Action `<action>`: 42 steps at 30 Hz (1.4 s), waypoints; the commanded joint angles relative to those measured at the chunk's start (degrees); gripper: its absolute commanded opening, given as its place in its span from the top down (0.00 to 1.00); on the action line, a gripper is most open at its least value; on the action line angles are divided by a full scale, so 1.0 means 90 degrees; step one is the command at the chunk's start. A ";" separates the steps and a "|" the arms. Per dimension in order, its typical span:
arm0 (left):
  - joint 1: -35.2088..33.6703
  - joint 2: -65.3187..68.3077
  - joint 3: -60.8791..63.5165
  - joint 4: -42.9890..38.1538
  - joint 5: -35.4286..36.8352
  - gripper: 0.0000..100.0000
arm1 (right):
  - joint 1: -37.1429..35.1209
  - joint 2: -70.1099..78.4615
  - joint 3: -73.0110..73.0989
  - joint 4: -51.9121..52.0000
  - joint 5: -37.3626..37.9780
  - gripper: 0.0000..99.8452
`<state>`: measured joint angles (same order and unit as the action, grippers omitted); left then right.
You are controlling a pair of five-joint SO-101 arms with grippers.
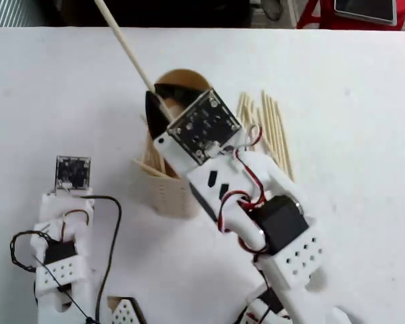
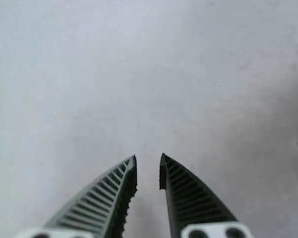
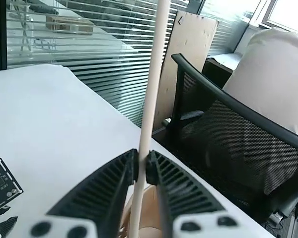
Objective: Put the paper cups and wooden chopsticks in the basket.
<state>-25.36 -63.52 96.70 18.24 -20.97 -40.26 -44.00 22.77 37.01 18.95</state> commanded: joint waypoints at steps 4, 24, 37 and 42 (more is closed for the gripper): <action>-0.0054 -0.0103 -0.0010 0.0010 -0.0078 0.90 | -0.0044 0.0015 -0.0059 0.0210 -0.0049 0.80; -0.0054 -0.0103 -0.0010 0.0010 -0.0078 0.90 | 0.4840 -0.1197 -0.0156 0.2935 0.2188 0.90; -0.0054 -0.0103 -0.0010 0.0010 -0.0078 0.90 | 0.4801 0.4332 -0.0068 0.2593 0.3536 0.90; -0.0054 -0.0103 -0.0010 0.0010 -0.0078 0.90 | 0.4625 0.5729 -0.0567 0.2388 0.3683 0.83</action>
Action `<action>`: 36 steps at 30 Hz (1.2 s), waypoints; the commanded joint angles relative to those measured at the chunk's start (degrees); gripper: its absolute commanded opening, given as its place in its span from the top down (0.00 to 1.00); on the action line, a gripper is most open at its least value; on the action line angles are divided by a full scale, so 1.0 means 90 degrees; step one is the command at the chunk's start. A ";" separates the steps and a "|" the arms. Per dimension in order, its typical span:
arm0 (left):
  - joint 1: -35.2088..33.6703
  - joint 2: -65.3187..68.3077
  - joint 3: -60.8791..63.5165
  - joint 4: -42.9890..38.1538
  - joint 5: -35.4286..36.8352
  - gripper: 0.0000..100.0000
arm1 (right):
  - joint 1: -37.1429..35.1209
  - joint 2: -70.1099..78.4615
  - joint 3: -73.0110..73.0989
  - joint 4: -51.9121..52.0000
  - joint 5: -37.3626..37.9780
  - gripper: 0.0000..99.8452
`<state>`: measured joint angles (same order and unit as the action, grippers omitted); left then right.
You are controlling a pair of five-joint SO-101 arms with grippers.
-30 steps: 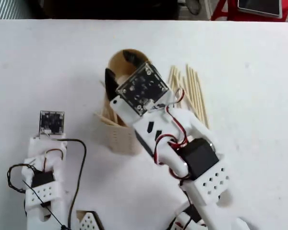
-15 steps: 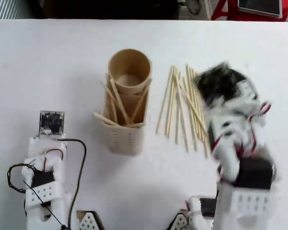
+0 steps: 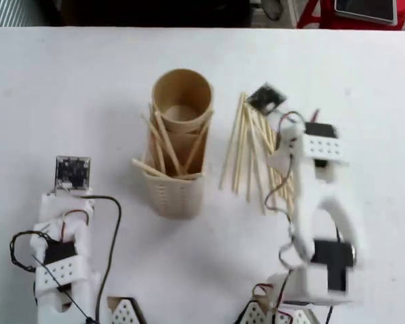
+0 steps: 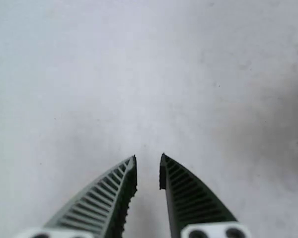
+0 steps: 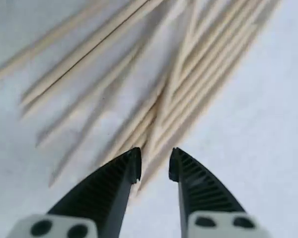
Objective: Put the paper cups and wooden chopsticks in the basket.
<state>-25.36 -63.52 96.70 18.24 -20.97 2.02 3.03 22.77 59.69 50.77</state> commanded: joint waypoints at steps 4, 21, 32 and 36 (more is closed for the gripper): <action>-0.0054 -0.0103 -0.0010 0.0010 -0.0078 0.90 | -0.0044 0.1343 -0.1319 -0.0093 0.0127 0.77; -0.0054 -0.0103 -0.0010 0.0010 -0.0078 0.90 | -0.0015 0.2183 -0.1836 -0.0083 0.0117 0.96; -0.0054 -0.0103 -0.0010 0.0010 -0.0078 0.90 | 0.0493 0.0689 -0.2481 0.1187 -0.0781 0.98; -0.0054 -0.0103 -0.0010 0.0010 -0.0078 0.90 | 0.0640 -0.0210 -0.2481 0.1724 -0.0879 0.98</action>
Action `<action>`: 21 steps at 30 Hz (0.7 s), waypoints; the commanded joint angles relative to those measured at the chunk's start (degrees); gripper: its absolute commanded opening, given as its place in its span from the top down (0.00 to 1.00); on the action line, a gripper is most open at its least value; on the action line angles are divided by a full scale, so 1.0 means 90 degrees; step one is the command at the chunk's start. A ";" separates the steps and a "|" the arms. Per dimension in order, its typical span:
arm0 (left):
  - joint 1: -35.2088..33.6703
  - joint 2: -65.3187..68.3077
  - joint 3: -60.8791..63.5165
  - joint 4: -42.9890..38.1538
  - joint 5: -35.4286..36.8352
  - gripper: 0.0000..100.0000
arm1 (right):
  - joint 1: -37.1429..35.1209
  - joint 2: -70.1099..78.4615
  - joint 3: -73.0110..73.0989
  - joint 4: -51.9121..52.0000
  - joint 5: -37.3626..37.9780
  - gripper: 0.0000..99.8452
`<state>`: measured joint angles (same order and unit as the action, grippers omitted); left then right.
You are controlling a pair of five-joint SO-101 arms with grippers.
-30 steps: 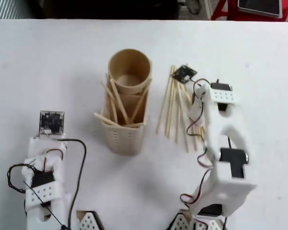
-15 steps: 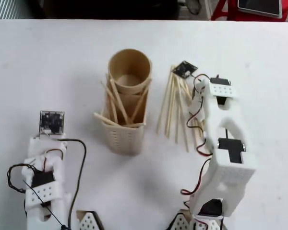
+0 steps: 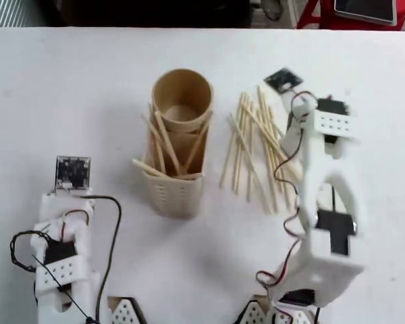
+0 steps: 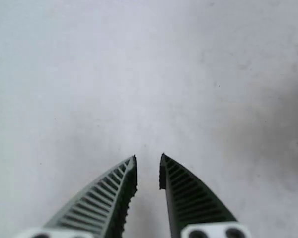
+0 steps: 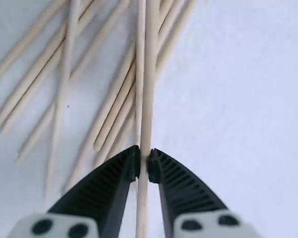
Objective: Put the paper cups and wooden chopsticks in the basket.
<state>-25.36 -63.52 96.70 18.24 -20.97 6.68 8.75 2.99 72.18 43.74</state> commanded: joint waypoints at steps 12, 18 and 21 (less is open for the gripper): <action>-0.0054 -0.0103 -0.0010 0.0010 -0.0078 0.90 | -0.0542 -0.4274 -0.0303 0.0464 -0.1973 0.98; -0.0054 -0.0103 -0.0010 0.0010 -0.0078 0.90 | -0.2613 -0.6081 -0.0215 -0.0024 -0.3106 0.98; -0.0054 -0.0103 -0.0010 0.0010 -0.0078 0.90 | -0.3609 -0.6501 0.0186 -0.0806 -0.3419 0.98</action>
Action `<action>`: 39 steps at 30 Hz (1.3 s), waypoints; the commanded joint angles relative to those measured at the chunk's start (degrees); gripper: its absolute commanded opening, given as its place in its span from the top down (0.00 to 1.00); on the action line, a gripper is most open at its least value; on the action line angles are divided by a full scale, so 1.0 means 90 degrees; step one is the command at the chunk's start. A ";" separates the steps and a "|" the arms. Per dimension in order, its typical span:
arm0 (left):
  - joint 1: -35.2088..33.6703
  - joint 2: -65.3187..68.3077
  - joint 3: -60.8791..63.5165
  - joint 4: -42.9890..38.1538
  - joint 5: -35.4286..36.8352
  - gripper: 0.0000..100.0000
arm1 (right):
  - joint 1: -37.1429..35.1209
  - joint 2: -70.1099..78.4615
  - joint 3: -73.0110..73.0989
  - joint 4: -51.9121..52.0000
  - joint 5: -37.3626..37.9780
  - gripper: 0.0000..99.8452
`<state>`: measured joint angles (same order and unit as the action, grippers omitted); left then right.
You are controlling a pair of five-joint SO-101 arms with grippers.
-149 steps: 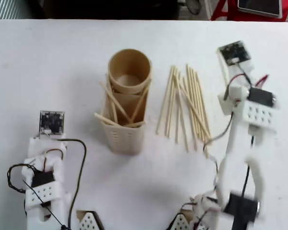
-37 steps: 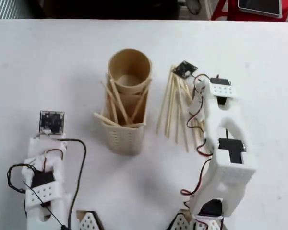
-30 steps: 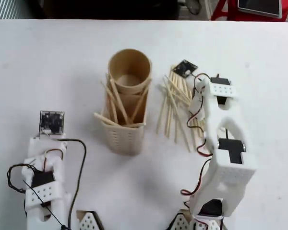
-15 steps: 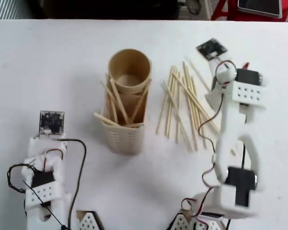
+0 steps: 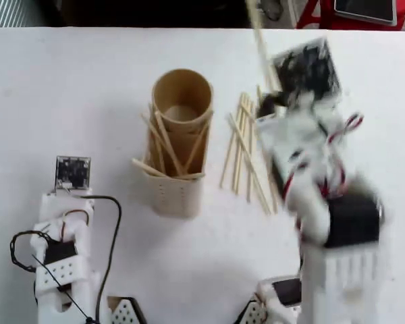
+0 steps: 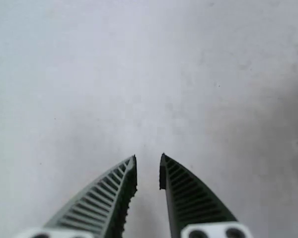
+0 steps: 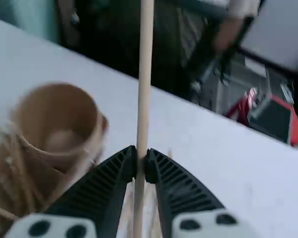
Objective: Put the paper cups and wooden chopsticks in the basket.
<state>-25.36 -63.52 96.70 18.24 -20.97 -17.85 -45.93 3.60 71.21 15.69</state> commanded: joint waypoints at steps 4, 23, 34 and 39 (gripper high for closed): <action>-0.0054 -0.0103 -0.0010 0.0010 -0.0078 0.90 | -0.1773 -0.0698 0.1094 -0.2105 -0.0518 0.98; -0.0054 -0.0103 -0.0010 0.0010 -0.0078 0.90 | -0.2154 -0.0777 0.3009 -0.3902 -0.0987 0.85; -0.0054 -0.0103 -0.0010 0.0010 -0.0078 0.90 | -0.1841 -0.1021 0.2716 -0.3355 -0.0635 0.85; -0.0054 -0.0103 -0.0010 0.0010 -0.0078 0.90 | -0.0425 -0.1490 0.1104 -0.0904 0.0938 0.85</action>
<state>-25.36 -63.52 96.70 18.24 -20.97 -28.48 -57.10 22.68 51.78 16.84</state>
